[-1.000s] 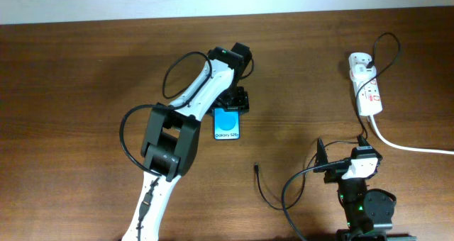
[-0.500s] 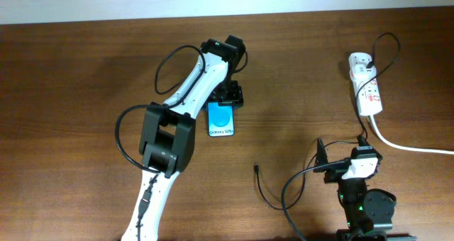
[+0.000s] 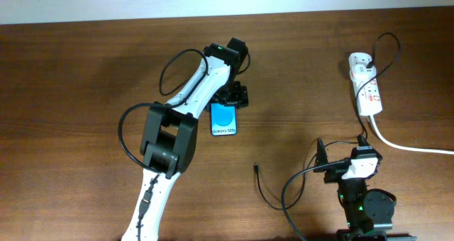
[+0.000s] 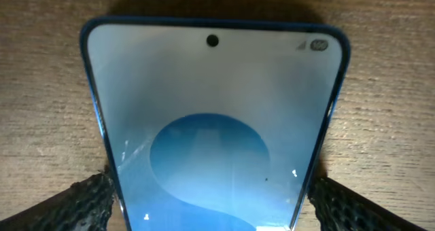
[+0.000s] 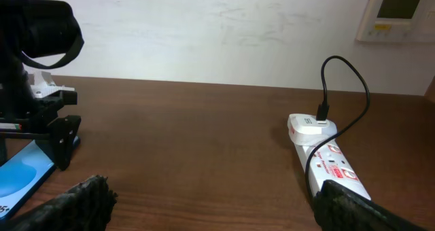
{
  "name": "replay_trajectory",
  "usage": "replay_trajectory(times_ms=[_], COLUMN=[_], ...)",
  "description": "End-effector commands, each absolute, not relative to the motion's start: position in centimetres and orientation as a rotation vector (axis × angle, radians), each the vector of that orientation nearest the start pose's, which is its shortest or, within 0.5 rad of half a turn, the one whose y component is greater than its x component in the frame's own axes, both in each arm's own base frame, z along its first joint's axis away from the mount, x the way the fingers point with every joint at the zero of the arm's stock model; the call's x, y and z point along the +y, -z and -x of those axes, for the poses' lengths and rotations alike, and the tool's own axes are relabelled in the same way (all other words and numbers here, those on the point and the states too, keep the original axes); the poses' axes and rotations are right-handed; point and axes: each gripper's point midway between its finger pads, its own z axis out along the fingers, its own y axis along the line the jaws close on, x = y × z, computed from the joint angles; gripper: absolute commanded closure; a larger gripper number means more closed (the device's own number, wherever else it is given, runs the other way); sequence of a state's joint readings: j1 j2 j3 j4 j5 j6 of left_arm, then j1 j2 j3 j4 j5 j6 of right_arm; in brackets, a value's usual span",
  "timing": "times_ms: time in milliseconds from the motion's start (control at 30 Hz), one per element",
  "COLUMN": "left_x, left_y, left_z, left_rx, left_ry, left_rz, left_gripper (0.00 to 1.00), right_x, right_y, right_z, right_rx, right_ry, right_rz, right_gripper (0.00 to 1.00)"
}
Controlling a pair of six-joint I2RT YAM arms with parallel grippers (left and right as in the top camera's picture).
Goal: Plug charger to phone and switch on socket
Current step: 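Close the left gripper on the phone's sides and adjust grip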
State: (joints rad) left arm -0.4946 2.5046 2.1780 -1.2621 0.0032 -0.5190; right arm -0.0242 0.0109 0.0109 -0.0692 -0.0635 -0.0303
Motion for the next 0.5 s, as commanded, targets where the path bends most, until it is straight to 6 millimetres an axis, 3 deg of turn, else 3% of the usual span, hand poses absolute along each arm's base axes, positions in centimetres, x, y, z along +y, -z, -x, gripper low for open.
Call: replay_trajectory(times_ms=[0,467], left_x=[-22.4,-22.1], left_y=[0.9,1.9], left_z=[-41.7,-40.3], left_rx=[3.180,3.215], left_ry=[-0.048,-0.110], left_rz=[0.042,0.019], left_gripper=[0.01,0.01], right_x=[0.5,0.5], right_y=[-15.7,-15.7], right_z=[-24.6,-24.6], right_rx=[1.643,1.643], right_ry=[-0.012,-0.012], right_rz=[0.049,0.048], right_gripper=[0.02,0.02])
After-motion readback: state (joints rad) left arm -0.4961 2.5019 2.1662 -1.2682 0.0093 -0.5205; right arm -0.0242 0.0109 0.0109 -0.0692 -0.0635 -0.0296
